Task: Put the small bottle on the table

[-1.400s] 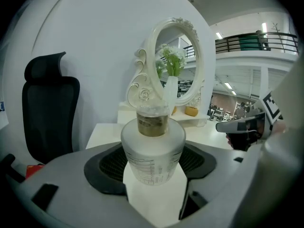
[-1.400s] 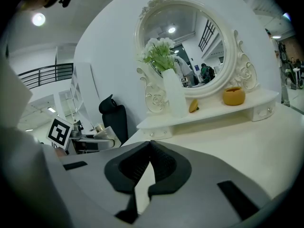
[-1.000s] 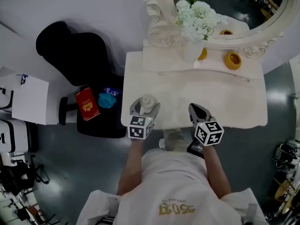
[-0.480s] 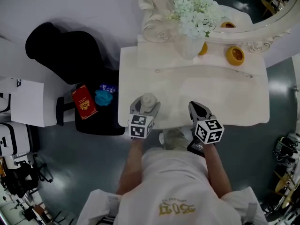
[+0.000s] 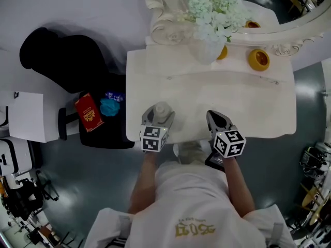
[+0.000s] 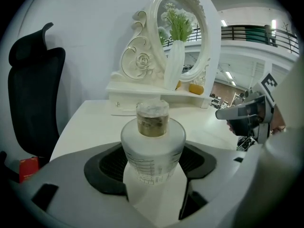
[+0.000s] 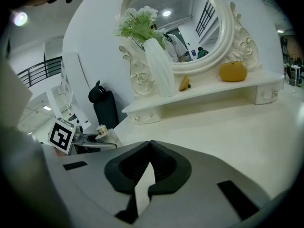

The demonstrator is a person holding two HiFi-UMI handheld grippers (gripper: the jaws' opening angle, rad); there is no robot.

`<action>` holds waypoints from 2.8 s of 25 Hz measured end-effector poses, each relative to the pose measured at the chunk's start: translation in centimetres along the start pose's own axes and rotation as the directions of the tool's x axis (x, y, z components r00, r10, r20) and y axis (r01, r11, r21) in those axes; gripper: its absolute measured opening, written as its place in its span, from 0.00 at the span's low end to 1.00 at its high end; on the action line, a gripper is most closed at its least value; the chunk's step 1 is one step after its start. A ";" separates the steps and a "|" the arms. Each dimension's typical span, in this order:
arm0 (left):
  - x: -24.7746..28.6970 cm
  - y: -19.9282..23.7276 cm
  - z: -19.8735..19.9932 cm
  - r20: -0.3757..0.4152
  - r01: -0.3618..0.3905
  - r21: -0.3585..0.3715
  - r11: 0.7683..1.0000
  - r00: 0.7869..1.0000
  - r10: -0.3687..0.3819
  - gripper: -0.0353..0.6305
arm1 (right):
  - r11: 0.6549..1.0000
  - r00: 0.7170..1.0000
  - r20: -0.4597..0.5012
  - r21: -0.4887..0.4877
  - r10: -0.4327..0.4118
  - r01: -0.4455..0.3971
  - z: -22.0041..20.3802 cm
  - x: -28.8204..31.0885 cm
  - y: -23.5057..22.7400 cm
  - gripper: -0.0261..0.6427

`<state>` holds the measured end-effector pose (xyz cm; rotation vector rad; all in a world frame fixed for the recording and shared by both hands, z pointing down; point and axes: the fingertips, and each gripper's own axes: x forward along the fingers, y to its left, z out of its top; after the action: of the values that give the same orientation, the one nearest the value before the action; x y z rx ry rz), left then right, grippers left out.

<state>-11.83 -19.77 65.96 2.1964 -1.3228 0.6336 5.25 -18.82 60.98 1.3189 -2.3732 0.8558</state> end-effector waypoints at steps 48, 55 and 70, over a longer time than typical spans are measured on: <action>-3.3 -0.7 0.4 0.074 -0.085 0.030 0.996 0.994 0.083 0.58 | 0.985 0.995 0.098 -0.173 0.005 0.012 2.2 -4.8 3.8 0.06; -6.3 -1.0 1.4 0.139 -0.107 0.034 0.994 0.985 0.101 0.54 | 0.979 0.990 0.132 -0.202 0.040 -0.012 2.5 -5.6 6.0 0.06; -12.5 -3.0 5.1 0.298 -0.094 0.027 0.995 0.951 0.082 0.08 | 0.972 0.982 0.178 -0.233 0.062 -0.019 2.0 -7.1 8.3 0.06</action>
<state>-13.78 -13.38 53.82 2.3447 -1.5776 0.3735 2.11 -12.00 52.78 1.3079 -2.5562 0.4660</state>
